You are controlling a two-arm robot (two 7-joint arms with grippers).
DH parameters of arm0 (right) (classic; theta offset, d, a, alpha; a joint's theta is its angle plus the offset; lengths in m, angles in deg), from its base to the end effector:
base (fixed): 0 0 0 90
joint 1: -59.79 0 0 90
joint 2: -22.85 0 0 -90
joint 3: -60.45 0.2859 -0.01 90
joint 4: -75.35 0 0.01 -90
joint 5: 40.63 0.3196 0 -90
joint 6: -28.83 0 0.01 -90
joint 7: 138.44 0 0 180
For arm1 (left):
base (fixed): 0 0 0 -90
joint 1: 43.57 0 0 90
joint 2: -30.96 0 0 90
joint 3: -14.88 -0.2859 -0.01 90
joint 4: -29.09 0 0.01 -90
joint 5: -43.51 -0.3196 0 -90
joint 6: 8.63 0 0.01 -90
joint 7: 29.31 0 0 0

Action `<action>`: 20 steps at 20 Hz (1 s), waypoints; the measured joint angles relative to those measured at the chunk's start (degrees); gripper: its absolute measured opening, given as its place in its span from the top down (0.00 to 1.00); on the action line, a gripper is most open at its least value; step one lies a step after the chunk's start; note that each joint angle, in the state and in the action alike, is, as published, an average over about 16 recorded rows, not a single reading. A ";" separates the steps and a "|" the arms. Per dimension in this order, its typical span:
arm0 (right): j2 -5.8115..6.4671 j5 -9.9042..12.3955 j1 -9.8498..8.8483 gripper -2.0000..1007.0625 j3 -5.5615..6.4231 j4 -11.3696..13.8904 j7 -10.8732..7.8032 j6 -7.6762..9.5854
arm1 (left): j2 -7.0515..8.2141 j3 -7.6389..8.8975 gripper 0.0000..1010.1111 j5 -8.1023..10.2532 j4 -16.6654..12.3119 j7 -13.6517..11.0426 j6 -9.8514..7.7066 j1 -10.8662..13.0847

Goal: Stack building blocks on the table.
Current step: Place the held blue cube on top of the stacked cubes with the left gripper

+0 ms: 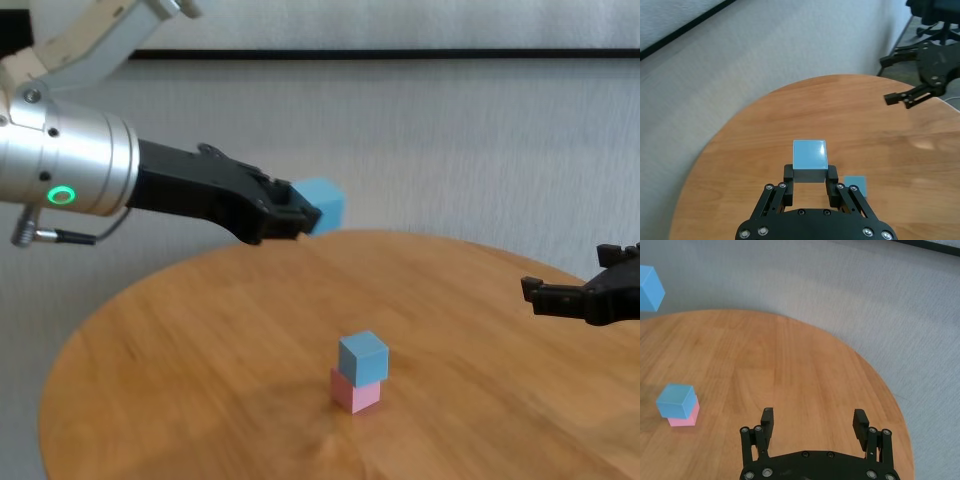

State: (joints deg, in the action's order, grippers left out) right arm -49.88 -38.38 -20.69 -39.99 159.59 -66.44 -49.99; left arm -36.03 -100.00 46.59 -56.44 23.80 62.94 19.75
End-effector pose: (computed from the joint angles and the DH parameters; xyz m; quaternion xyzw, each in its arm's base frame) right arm 0.3817 -0.0399 -0.2747 -0.1653 -0.0224 -0.5337 0.8291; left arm 0.4323 -0.0038 -0.1793 0.2227 -0.0929 0.3253 0.9143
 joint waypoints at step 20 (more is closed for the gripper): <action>0.00 0.00 0.00 0.01 0.00 0.00 0.00 0.00 | 1.53 -4.88 0.61 6.42 2.10 -7.78 2.30 0.84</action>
State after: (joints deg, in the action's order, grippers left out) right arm -49.88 -38.38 -20.69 -39.99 159.59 -66.44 -49.99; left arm -34.51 -104.87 53.01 -54.35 16.02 65.24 20.59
